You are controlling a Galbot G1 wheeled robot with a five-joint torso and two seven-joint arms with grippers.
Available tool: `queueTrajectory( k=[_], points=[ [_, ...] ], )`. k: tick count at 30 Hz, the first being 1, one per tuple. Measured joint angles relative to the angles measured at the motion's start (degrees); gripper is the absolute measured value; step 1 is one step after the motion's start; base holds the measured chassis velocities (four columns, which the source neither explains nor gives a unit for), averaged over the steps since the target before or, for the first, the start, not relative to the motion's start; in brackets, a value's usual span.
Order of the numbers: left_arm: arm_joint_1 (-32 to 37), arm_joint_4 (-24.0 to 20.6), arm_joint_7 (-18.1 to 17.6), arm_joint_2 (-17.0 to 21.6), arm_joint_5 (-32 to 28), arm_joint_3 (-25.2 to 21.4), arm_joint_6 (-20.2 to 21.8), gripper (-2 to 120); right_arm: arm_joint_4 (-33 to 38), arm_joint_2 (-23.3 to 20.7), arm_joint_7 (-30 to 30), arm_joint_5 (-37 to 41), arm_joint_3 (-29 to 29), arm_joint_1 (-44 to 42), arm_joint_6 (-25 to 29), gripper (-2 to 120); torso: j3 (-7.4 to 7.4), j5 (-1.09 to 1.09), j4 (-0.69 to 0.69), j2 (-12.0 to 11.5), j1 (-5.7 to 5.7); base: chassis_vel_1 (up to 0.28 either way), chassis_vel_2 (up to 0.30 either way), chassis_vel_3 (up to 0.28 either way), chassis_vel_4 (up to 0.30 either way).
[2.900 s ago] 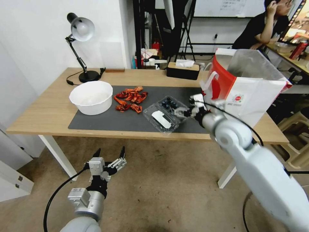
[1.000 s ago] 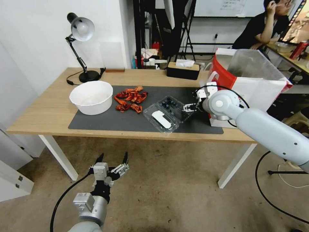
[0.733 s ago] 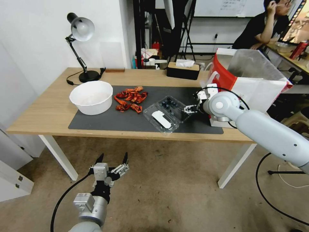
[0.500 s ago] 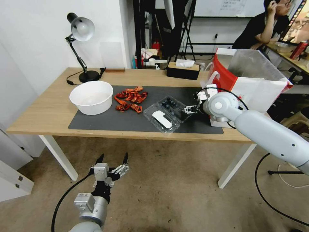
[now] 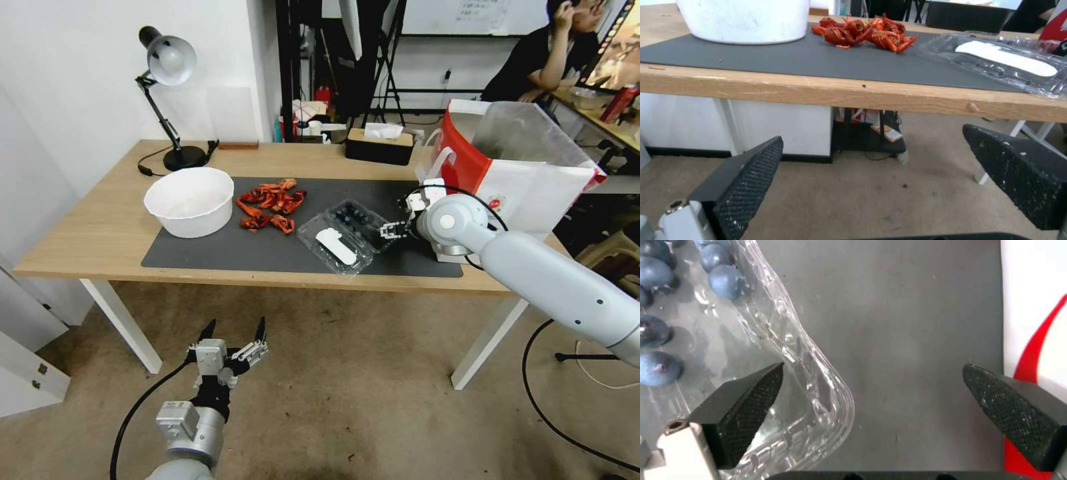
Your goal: Close the takeout container lid, then place the container into the takeout bag.
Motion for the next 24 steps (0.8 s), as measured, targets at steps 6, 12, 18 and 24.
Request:
queueTrajectory(
  k=[6, 12, 18, 24],
  points=[
    [0.07, 0.00, -0.09, 0.11, 0.09, 0.00, -0.09, 100, 1.29, -0.60, 2.06, 1.73, -0.01, -0.01, 0.00, 100, 0.00, 0.00, 0.00, 0.00, 0.00, 0.000, 0.000, 0.000, 0.000],
    [0.18, -0.13, -0.19, 0.12, 0.33, 0.12, -0.19, 100, 3.42, -1.83, 3.54, 3.28, -0.05, -0.60, 0.00, 100, 0.00, 0.00, -0.01, 0.00, 0.00, 0.000, 0.000, 0.000, 0.000],
    [0.31, -0.23, -0.32, 0.02, 0.54, 0.19, -0.38, 100, 4.89, -2.28, 4.70, 4.89, 0.13, -1.29, 0.01, 100, 0.00, 0.00, 0.00, 0.00, 0.00, 0.000, 0.000, 0.000, 0.000],
    [0.42, -0.26, -0.42, -0.20, 0.71, 0.26, -0.54, 100, 5.65, -2.59, 5.24, 5.96, 0.36, -1.73, 0.01, 100, 0.00, 0.00, 0.00, 0.00, 0.00, 0.000, 0.000, 0.000, 0.000]
  ],
)
